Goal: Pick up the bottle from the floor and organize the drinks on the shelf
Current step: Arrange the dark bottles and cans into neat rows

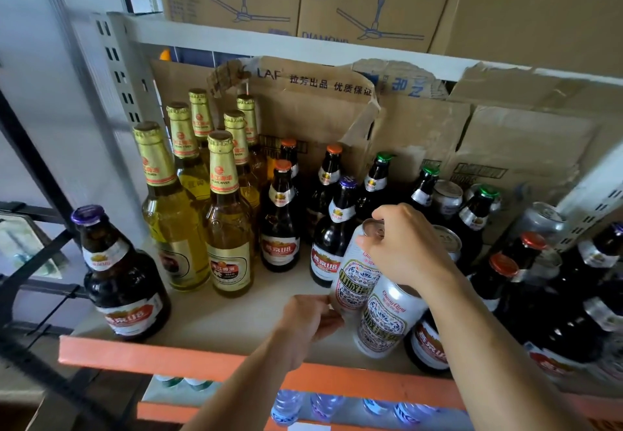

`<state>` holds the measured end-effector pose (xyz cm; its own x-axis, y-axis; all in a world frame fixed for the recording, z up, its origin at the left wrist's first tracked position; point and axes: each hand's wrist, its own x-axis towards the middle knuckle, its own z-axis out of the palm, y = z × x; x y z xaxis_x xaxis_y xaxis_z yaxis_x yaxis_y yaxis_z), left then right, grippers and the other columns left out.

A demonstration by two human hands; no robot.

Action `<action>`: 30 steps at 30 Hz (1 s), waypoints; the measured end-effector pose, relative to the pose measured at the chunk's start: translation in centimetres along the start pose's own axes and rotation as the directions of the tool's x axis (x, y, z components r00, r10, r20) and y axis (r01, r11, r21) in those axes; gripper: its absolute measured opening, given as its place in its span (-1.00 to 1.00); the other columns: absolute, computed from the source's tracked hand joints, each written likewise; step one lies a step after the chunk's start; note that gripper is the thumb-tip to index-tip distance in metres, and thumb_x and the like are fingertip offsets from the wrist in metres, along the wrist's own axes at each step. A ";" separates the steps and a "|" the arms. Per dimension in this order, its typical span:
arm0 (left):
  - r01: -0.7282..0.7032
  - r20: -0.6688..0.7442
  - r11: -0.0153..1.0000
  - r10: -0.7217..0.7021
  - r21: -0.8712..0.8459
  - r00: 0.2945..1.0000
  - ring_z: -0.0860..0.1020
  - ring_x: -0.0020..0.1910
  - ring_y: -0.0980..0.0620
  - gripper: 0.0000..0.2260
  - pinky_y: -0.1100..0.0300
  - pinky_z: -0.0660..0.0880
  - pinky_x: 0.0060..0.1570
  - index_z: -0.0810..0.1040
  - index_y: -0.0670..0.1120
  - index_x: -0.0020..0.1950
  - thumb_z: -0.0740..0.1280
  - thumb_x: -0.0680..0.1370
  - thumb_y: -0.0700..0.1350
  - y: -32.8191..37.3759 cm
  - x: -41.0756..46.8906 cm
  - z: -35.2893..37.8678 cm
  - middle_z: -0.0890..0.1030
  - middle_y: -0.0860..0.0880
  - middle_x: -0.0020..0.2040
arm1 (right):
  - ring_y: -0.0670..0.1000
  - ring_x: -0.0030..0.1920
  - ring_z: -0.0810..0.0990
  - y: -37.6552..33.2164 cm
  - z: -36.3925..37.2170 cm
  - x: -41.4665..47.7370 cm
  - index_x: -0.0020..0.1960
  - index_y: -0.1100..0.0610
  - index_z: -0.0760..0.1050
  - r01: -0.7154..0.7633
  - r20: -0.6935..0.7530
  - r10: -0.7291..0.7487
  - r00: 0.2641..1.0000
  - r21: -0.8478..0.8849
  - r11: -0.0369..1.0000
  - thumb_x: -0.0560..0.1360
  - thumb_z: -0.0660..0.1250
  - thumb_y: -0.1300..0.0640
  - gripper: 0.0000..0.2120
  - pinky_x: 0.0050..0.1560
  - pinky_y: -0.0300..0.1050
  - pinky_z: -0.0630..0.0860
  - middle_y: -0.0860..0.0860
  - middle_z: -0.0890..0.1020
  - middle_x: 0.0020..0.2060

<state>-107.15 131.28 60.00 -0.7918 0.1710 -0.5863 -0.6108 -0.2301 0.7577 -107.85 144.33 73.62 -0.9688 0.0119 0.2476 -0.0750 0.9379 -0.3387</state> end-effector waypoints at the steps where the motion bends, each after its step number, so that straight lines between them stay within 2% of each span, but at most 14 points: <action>1: -0.006 -0.006 1.000 0.006 0.025 1.000 0.59 -0.33 -0.01 -0.68 0.26 0.61 -0.27 0.64 -0.28 0.03 0.11 0.51 -0.42 0.0 0.2 0.1 0.63 -0.24 -0.19 | 0.14 -0.26 0.38 0.1 0.1 0.1 -0.33 0.14 0.25 -0.003 0.003 0.003 1.000 -0.003 1.000 0.45 0.39 0.02 -0.63 -0.32 -0.10 0.18 0.08 0.39 -0.32; 5: -0.021 0.056 0.994 0.016 0.103 0.998 0.60 -0.30 0.02 -0.70 0.28 0.60 -0.24 0.63 -0.27 0.01 0.12 0.52 -0.43 -0.4 0.4 1.0 0.65 -0.16 -0.25 | 0.18 -0.17 0.49 0.9 0.6 0.4 -0.26 0.18 0.34 -0.009 0.023 0.010 1.000 -0.049 0.999 0.47 0.40 0.01 -0.68 -0.26 -0.11 0.27 0.12 0.50 -0.23; 9: -0.049 0.079 0.990 0.039 0.129 0.996 0.60 -0.27 0.02 -0.64 0.33 0.58 -0.28 0.61 -0.16 -0.10 0.08 0.50 -0.46 -0.2 0.7 2.0 0.64 -0.10 -0.30 | 0.21 -0.06 0.53 1.8 1.0 0.5 -0.17 0.17 0.41 -0.030 0.017 0.031 0.999 -0.068 0.997 0.47 0.39 0.02 -0.75 -0.19 -0.10 0.34 0.14 0.55 -0.11; 14: -0.010 0.046 0.999 0.008 0.035 0.999 0.61 -0.27 -0.02 -0.74 0.29 0.58 -0.31 0.54 -0.23 0.02 0.11 0.52 -0.44 -0.1 0.6 1.5 0.62 -0.17 -0.24 | 0.17 -0.14 0.52 2.1 0.9 0.6 -0.17 0.18 0.45 -0.048 -0.013 0.047 0.999 -0.041 0.998 0.43 0.42 0.00 -0.73 -0.27 -0.07 0.37 0.08 0.54 -0.20; 16: 0.001 0.025 1.000 -0.002 0.018 1.000 0.63 -0.22 -0.05 -0.76 0.24 0.60 -0.24 0.54 -0.24 0.03 0.13 0.53 -0.42 -0.2 0.2 0.8 0.64 -0.19 -0.21 | 0.17 -0.14 0.52 2.0 0.9 0.5 -0.16 0.18 0.46 -0.047 -0.016 0.046 0.999 -0.048 0.998 0.42 0.43 0.00 -0.74 -0.31 -0.08 0.33 0.08 0.54 -0.21; 18: 0.003 0.009 1.000 -0.003 0.012 1.000 0.63 -0.20 -0.06 -0.75 0.21 0.61 -0.14 0.55 -0.25 0.03 0.12 0.53 -0.41 -0.2 -0.5 -0.2 0.64 -0.20 -0.19 | 0.19 -0.03 0.56 1.9 0.9 0.3 -0.04 0.18 0.52 -0.051 -0.020 0.050 0.999 -0.074 0.996 0.43 0.42 -0.01 -0.73 -0.21 -0.06 0.40 0.11 0.58 -0.10; 21: -0.026 0.001 1.000 0.026 -0.013 1.000 0.62 -0.21 -0.07 -0.78 0.22 0.59 -0.18 0.54 -0.28 0.04 0.12 0.55 -0.39 0.1 -2.0 -2.2 0.63 -0.20 -0.19 | 0.23 0.13 0.53 1.1 0.8 -0.1 0.19 0.20 0.51 -0.027 -0.090 0.019 0.996 -0.084 0.996 0.45 0.41 -0.02 -0.59 0.01 0.00 0.45 0.16 0.57 0.10; 23: -0.058 -0.014 0.998 0.057 -0.022 0.998 0.61 -0.19 -0.09 -0.79 0.19 0.55 -0.15 0.53 -0.30 0.07 0.12 0.56 -0.38 0.4 -3.0 -3.8 0.62 -0.21 -0.17 | 0.19 0.12 0.55 -0.4 0.8 -0.4 0.20 0.19 0.53 0.068 -0.174 -0.060 0.983 0.044 0.997 0.47 0.40 0.03 -0.62 0.00 -0.04 0.43 0.14 0.59 0.11; 25: -0.076 -0.041 0.996 0.075 -0.036 0.996 0.61 -0.18 -0.11 -0.78 0.17 0.55 -0.09 0.52 -0.33 0.10 0.12 0.57 -0.37 0.7 -4.0 -5.4 0.62 -0.23 -0.15 | 0.10 0.06 0.60 -2.4 1.2 -1.0 0.14 0.18 0.58 0.175 -0.217 -0.127 0.968 0.220 0.960 0.47 0.40 0.07 -0.71 0.00 -0.07 0.50 0.09 0.65 0.04; 28: -0.081 -0.051 0.994 0.077 -0.078 0.996 0.64 -0.22 -0.09 -0.80 0.19 0.58 -0.15 0.54 -0.32 0.05 0.15 0.57 -0.35 0.8 -5.8 -8.0 0.64 -0.23 -0.18 | -0.03 -0.07 0.65 -5.9 2.4 -2.0 0.09 0.18 0.63 0.236 -0.165 -0.180 0.970 0.450 0.861 0.46 0.42 0.12 -0.77 -0.02 -0.07 0.59 0.05 0.69 -0.10; 30: -0.066 -0.067 0.994 0.060 -0.089 0.996 0.66 -0.21 -0.08 -0.81 0.20 0.61 -0.16 0.58 -0.32 0.03 0.18 0.56 -0.33 0.7 -7.0 -10.2 0.67 -0.22 -0.19 | -0.15 -0.17 0.63 -8.2 3.6 -2.6 0.09 0.19 0.63 0.236 -0.085 -0.226 0.970 0.548 0.803 0.47 0.41 0.13 -0.77 -0.09 -0.16 0.61 -0.02 0.67 -0.19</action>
<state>-102.03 120.17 61.72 -0.8251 0.0927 -0.5573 -0.5541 -0.3249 0.7664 -105.56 135.41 72.50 -0.9028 -0.1712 0.3945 -0.4178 0.5660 -0.7106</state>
